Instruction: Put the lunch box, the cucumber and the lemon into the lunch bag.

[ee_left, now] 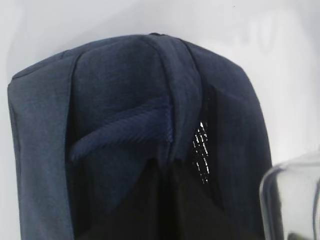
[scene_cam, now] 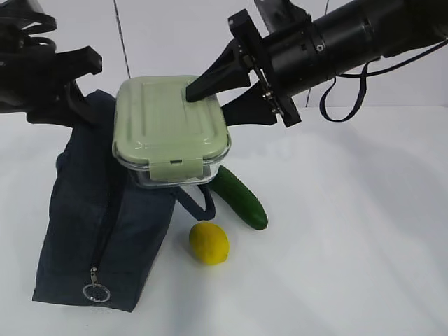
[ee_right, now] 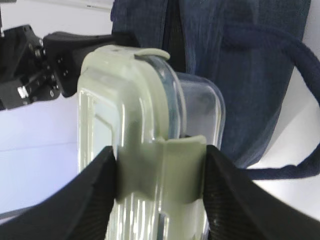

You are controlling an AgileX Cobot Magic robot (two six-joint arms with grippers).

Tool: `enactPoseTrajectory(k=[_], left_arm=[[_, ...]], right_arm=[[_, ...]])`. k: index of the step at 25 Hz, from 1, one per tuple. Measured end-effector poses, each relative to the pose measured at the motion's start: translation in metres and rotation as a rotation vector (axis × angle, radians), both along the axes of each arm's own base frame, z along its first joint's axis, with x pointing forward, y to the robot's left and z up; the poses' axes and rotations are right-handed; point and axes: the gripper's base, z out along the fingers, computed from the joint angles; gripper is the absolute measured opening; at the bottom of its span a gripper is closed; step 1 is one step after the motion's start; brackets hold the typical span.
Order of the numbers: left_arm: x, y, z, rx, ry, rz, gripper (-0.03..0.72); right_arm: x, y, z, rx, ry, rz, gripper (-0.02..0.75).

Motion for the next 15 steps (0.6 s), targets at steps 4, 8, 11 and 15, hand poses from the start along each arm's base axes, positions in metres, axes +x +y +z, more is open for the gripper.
enactPoseTrajectory(k=[4, 8, 11, 15], left_arm=[[0.001, -0.003, 0.0, -0.009, -0.011, 0.007, -0.003], [0.001, -0.004, 0.0, -0.01, -0.014, 0.006, -0.003], [0.0, -0.005, 0.001, -0.015, -0.015, 0.006, -0.003], [0.0, -0.005, 0.001, -0.018, -0.015, 0.009, -0.003]], right_arm=[[0.006, -0.001, -0.001, -0.009, -0.024, -0.054, 0.405], [0.011, 0.001, -0.008, -0.008, -0.014, -0.079, 0.405], [0.015, 0.005, -0.021, -0.018, 0.015, -0.076, 0.405], [0.02, 0.012, -0.03, -0.042, 0.012, -0.062, 0.405]])
